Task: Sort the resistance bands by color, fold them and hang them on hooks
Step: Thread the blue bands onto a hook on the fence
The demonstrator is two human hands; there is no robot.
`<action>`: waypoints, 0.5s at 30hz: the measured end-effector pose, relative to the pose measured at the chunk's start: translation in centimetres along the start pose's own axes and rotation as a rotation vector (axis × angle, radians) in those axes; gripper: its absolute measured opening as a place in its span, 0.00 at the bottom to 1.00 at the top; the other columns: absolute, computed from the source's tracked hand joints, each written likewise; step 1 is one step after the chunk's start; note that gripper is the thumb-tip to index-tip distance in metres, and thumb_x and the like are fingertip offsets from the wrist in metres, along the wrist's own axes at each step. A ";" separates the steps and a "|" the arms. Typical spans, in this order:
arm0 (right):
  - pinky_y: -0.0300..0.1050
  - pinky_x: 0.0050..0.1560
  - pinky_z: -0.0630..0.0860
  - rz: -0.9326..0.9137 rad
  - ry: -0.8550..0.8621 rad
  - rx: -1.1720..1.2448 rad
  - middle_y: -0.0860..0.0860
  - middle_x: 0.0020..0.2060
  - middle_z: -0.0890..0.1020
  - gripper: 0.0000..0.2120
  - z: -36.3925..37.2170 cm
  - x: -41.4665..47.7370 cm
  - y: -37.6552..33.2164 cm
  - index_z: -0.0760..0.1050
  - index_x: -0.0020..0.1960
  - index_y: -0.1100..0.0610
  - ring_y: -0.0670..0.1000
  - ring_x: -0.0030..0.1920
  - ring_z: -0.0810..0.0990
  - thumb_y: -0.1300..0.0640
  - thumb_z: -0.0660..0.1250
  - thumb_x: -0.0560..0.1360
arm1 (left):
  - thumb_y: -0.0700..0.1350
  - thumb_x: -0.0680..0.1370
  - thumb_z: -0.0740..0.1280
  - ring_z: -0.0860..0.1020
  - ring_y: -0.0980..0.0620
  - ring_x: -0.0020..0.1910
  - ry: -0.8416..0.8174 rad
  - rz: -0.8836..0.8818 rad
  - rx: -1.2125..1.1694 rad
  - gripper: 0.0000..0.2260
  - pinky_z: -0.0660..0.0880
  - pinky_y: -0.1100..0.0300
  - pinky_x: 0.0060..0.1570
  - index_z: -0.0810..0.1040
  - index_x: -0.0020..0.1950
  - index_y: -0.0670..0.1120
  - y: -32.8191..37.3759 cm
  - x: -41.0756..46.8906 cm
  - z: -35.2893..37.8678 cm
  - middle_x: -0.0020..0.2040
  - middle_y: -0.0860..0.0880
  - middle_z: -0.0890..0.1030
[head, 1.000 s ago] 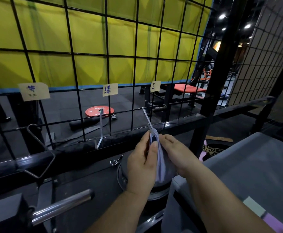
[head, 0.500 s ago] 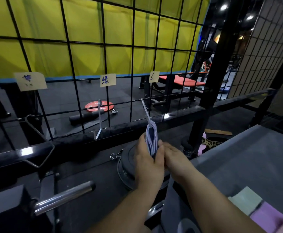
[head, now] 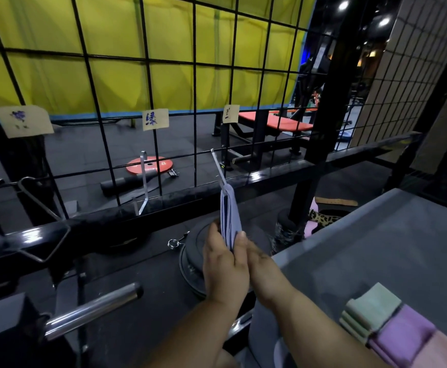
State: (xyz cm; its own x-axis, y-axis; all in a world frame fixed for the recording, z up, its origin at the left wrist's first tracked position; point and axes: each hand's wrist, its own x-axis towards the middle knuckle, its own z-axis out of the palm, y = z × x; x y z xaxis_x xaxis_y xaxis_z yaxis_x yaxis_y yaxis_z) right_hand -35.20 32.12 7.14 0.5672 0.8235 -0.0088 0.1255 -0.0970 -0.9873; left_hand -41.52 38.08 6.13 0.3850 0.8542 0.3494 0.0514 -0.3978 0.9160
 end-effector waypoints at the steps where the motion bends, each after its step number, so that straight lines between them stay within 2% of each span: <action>1: 0.22 0.39 0.70 -0.002 0.004 0.007 0.40 0.46 0.80 0.14 0.0 -0.1 0.1 0.75 0.59 0.52 0.27 0.41 0.78 0.54 0.51 0.85 | 0.52 0.79 0.62 0.73 0.54 0.55 -0.006 0.004 0.004 0.21 0.68 0.63 0.53 0.66 0.70 0.48 0.0 0.0 0.0 0.59 0.52 0.74; 6: 0.27 0.43 0.73 -0.010 0.008 0.048 0.48 0.48 0.82 0.17 -0.3 -0.3 0.8 0.72 0.61 0.63 0.34 0.44 0.81 0.53 0.51 0.84 | 0.53 0.79 0.63 0.74 0.54 0.55 -0.003 0.008 -0.015 0.21 0.69 0.64 0.53 0.66 0.70 0.48 0.1 -0.2 -0.1 0.57 0.53 0.75; 9: 0.30 0.41 0.75 0.011 -0.011 0.062 0.50 0.45 0.83 0.14 -0.4 0.0 0.8 0.74 0.58 0.60 0.40 0.44 0.83 0.52 0.55 0.84 | 0.52 0.79 0.63 0.74 0.56 0.53 -0.019 -0.005 -0.014 0.19 0.68 0.70 0.48 0.67 0.69 0.48 0.1 -0.5 -0.3 0.56 0.53 0.75; 11: 0.38 0.42 0.77 0.070 -0.050 0.088 0.50 0.43 0.84 0.14 -0.7 0.4 0.7 0.76 0.55 0.57 0.47 0.45 0.83 0.48 0.60 0.82 | 0.52 0.80 0.62 0.75 0.55 0.51 -0.025 -0.004 -0.014 0.15 0.70 0.64 0.47 0.70 0.64 0.48 -0.1 -0.5 -0.4 0.54 0.53 0.76; 13: 0.45 0.48 0.78 0.125 -0.057 0.122 0.50 0.47 0.85 0.17 -1.0 0.9 0.7 0.77 0.58 0.55 0.51 0.49 0.83 0.45 0.58 0.81 | 0.52 0.80 0.61 0.75 0.59 0.47 -0.043 0.015 -0.020 0.10 0.72 0.62 0.45 0.72 0.58 0.49 -0.2 -0.4 -0.6 0.50 0.53 0.75; 15: 0.51 0.56 0.77 0.168 -0.011 0.187 0.53 0.54 0.85 0.22 -1.3 1.3 0.7 0.78 0.62 0.55 0.55 0.56 0.82 0.42 0.54 0.82 | 0.51 0.81 0.61 0.73 0.66 0.47 -0.064 0.024 -0.027 0.08 0.70 0.71 0.43 0.73 0.57 0.50 -0.2 -0.5 -0.8 0.49 0.54 0.74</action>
State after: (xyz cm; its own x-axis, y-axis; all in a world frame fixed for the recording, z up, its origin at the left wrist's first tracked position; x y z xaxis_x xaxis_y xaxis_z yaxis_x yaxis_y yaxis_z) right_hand -33.27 32.41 6.65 0.5582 0.8108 -0.1760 -0.1229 -0.1290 -0.9840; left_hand -42.44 38.02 5.99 0.4438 0.8213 0.3586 0.0166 -0.4076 0.9130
